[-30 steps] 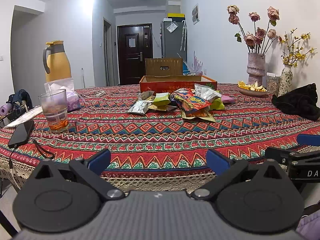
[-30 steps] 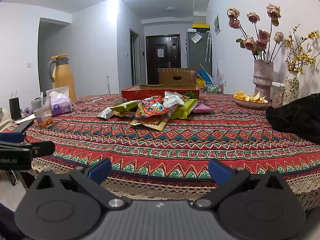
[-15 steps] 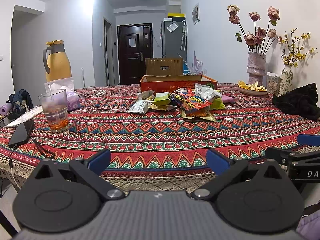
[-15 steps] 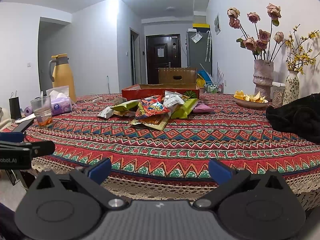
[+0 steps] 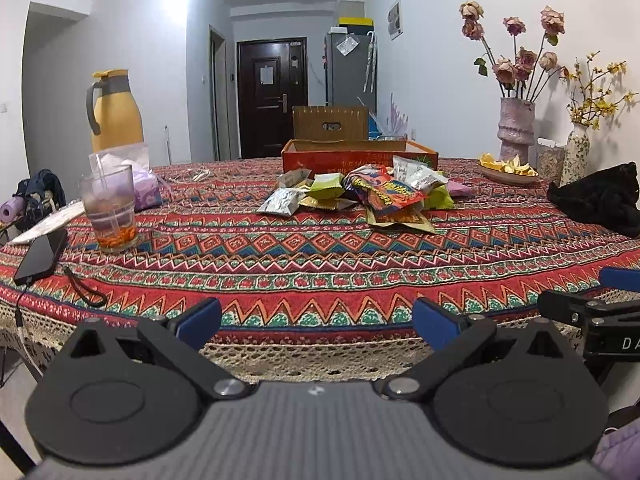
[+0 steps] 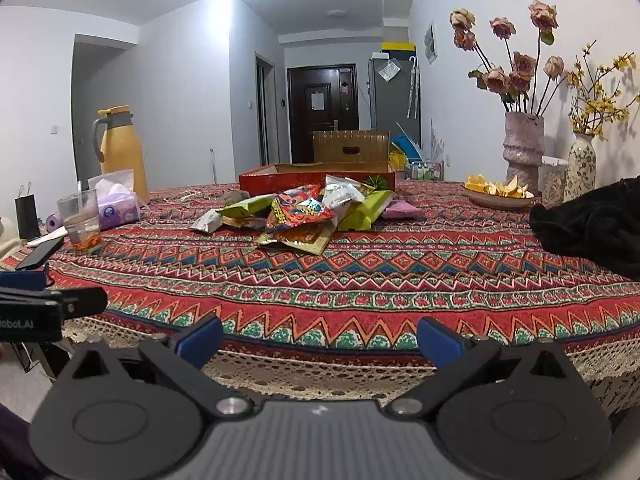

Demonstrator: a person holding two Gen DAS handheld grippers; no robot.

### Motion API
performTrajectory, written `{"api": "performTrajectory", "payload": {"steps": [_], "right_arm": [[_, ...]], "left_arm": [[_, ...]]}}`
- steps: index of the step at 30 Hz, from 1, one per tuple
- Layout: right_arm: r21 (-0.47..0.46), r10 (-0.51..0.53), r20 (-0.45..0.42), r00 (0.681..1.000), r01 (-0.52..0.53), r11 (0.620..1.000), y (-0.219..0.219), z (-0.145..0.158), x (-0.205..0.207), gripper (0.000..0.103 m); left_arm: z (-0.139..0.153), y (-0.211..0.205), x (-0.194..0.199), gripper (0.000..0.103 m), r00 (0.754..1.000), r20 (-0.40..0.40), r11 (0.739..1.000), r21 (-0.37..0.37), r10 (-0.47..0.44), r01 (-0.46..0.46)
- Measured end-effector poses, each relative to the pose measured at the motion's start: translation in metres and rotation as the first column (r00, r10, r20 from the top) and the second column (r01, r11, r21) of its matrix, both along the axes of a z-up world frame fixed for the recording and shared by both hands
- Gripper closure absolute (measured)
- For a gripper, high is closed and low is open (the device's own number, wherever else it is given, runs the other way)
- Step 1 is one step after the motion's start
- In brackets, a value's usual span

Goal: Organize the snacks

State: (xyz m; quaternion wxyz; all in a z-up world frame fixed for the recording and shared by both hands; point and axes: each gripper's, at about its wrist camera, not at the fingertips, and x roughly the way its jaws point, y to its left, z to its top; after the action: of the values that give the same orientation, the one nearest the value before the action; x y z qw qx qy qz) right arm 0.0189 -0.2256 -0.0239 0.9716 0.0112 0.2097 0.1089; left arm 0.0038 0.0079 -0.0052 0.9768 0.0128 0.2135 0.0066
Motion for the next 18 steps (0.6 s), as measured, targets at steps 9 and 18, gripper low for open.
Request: {"api": "performTrajectory", "payload": {"steps": [9,18], "right_arm": [[-0.008,-0.003,-0.007,1.0,0.003,1.0,0.001,-0.005,0.011,0.0],[0.004,0.022,-0.03,0.999,-0.021,1.0,0.005,-0.003,0.056,0.0]], "left_arm": [[-0.005,0.003,0.016,0.0,0.999,-0.039,1.0,0.001,0.022,-0.022],[-0.001,0.008,0.062,0.0,0.997,-0.075,1.0,-0.005,0.025,-0.026]]}}
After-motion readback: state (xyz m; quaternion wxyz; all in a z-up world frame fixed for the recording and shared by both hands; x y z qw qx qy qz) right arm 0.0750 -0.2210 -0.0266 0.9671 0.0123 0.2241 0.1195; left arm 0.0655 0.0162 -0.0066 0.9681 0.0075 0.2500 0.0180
